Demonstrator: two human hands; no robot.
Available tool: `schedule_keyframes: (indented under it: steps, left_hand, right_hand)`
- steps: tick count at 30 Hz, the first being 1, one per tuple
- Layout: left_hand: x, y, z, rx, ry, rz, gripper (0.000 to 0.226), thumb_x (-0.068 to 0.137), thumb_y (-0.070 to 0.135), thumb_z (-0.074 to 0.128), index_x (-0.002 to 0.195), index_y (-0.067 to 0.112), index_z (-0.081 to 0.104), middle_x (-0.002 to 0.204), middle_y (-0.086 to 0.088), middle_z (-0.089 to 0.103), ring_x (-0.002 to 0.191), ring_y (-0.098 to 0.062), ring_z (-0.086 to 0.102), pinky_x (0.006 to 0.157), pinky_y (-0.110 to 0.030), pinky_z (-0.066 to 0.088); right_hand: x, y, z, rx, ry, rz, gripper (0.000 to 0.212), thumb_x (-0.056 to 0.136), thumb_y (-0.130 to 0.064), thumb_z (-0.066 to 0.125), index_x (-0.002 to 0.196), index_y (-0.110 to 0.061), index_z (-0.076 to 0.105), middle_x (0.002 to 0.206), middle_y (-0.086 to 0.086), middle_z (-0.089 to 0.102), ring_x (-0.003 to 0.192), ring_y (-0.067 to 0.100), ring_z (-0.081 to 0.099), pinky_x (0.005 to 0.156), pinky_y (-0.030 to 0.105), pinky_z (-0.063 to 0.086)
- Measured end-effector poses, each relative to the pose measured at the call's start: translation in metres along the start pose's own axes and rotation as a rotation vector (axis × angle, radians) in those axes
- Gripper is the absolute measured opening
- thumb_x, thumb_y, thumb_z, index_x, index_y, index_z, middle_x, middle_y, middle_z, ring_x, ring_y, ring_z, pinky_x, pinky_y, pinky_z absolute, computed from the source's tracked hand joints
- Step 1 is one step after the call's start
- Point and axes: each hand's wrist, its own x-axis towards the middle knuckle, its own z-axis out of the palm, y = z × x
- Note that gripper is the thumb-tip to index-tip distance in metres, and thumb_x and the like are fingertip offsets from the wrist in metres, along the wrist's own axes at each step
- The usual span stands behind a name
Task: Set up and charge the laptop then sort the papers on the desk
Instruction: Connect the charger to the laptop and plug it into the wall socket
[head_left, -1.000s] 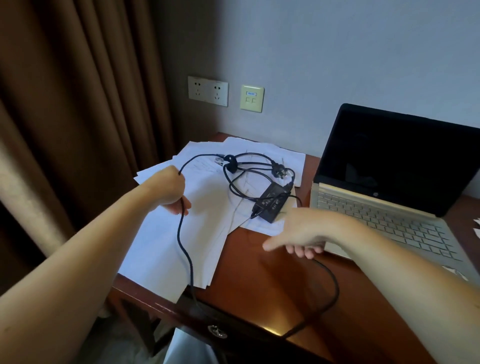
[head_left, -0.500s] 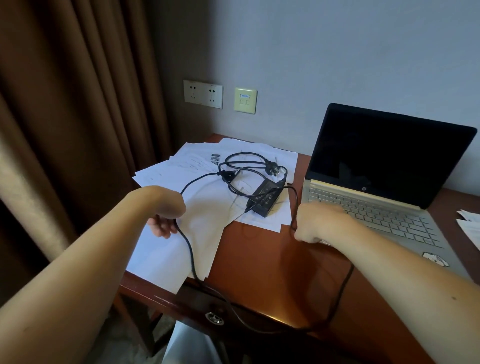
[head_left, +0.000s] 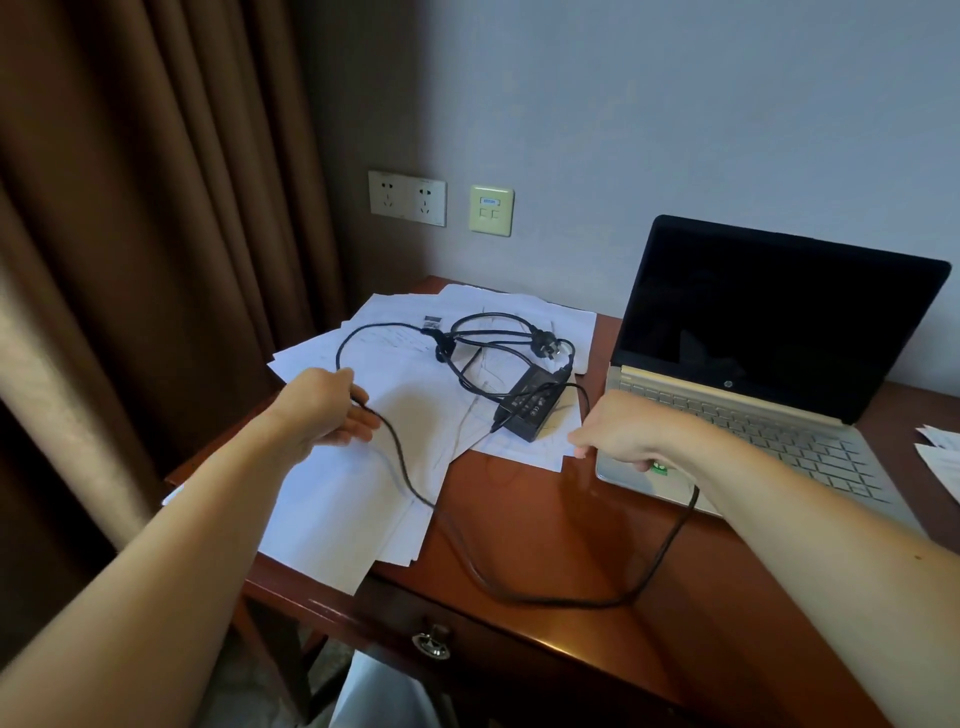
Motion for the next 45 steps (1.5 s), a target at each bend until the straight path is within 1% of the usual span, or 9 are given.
schedule_keyframes:
  steps: [3,7,11,16,21,29,33,39,45]
  left_hand:
    - [0.004,-0.014,0.0,0.379,0.021,-0.054,0.047,0.108,0.024,0.037,0.076,0.002,0.062,0.053,-0.009,0.065,0.043,-0.018,0.059,0.052,-0.026,0.044]
    - [0.008,-0.017,0.005,0.854,0.356,0.168,0.038,0.097,0.04,0.057,0.11,0.004,0.057,0.099,-0.012,0.065,0.089,-0.034,0.064,0.068,-0.034,0.045]
    - [-0.011,0.019,0.05,0.562,0.264,0.675,0.035,0.099,0.05,0.054,0.095,0.017,0.065,0.091,-0.001,0.062,0.089,-0.027,0.061,0.073,-0.034,0.045]
    - [-0.018,0.045,0.116,0.605,-0.222,0.626,0.046,0.099,0.048,0.055,0.087,0.007,0.072,0.069,-0.007,0.063,0.066,-0.023,0.058,0.061,-0.032,0.047]
    - [-0.011,0.052,0.123,0.316,-0.291,0.654,0.016,0.106,0.028,0.05,0.101,0.02,0.062,0.073,-0.001,0.071,0.058,-0.008,0.061,0.055,-0.014,0.047]
    - [-0.008,0.04,0.128,0.283,-0.431,0.747,0.011,0.101,0.021,0.062,0.099,0.014,0.07,0.068,0.014,0.063,0.058,0.005,0.054,0.065,-0.012,0.043]
    - [-0.003,0.043,0.119,0.22,-0.425,0.618,0.027,0.101,0.039,0.058,0.087,0.021,0.072,0.067,0.018,0.065,0.062,0.004,0.055,0.062,-0.012,0.04]
    - [0.015,0.069,0.119,-0.108,-0.446,0.273,0.055,0.104,0.051,0.046,0.146,0.017,0.049,0.136,-0.003,0.058,0.114,-0.024,0.063,0.085,-0.033,0.052]
    - [0.017,0.1,0.132,-0.112,-0.448,0.27,0.023,0.104,0.026,0.055,0.105,0.011,0.072,0.107,-0.004,0.07,0.097,-0.02,0.065,0.09,-0.035,0.056]
  right_hand:
    - [0.006,0.001,-0.004,0.112,-0.064,0.051,0.013,0.091,-0.01,0.057,0.094,-0.006,0.069,0.054,0.004,0.039,0.043,0.017,0.032,0.044,0.022,0.031]
    - [0.004,0.002,-0.013,0.061,0.0,0.086,0.016,0.091,-0.019,0.055,0.098,-0.012,0.067,0.049,0.002,0.031,0.038,0.018,0.027,0.043,0.02,0.026]
    - [0.011,0.009,-0.015,0.121,0.089,0.09,0.015,0.09,-0.02,0.057,0.086,-0.007,0.062,0.047,0.001,0.03,0.039,0.018,0.026,0.044,0.02,0.023]
    - [0.009,0.022,-0.021,0.198,-0.083,0.064,0.022,0.099,-0.014,0.053,0.112,-0.001,0.065,0.062,0.005,0.045,0.049,0.015,0.036,0.043,0.023,0.028]
    - [-0.002,0.021,-0.027,-0.092,0.077,-0.15,0.027,0.102,-0.019,0.048,0.116,-0.012,0.07,0.113,-0.001,0.066,0.103,0.02,0.061,0.091,0.031,0.05]
    - [0.038,-0.018,-0.01,0.58,0.227,0.01,0.037,0.09,-0.046,0.053,0.08,-0.011,0.061,0.066,0.005,0.045,0.056,0.018,0.035,0.053,0.03,0.026]
    - [0.05,-0.024,0.004,0.814,0.184,0.07,0.022,0.083,-0.033,0.067,0.081,-0.011,0.062,0.061,0.004,0.041,0.046,0.016,0.027,0.046,0.028,0.02]
    - [0.055,-0.028,0.007,1.099,0.044,0.075,0.005,0.087,-0.01,0.065,0.083,-0.009,0.062,0.058,0.001,0.046,0.049,0.012,0.035,0.044,0.025,0.029]
    - [0.053,-0.021,0.002,1.129,0.012,-0.001,0.01,0.092,-0.012,0.062,0.094,-0.004,0.068,0.08,0.01,0.063,0.069,0.019,0.052,0.057,0.028,0.049]
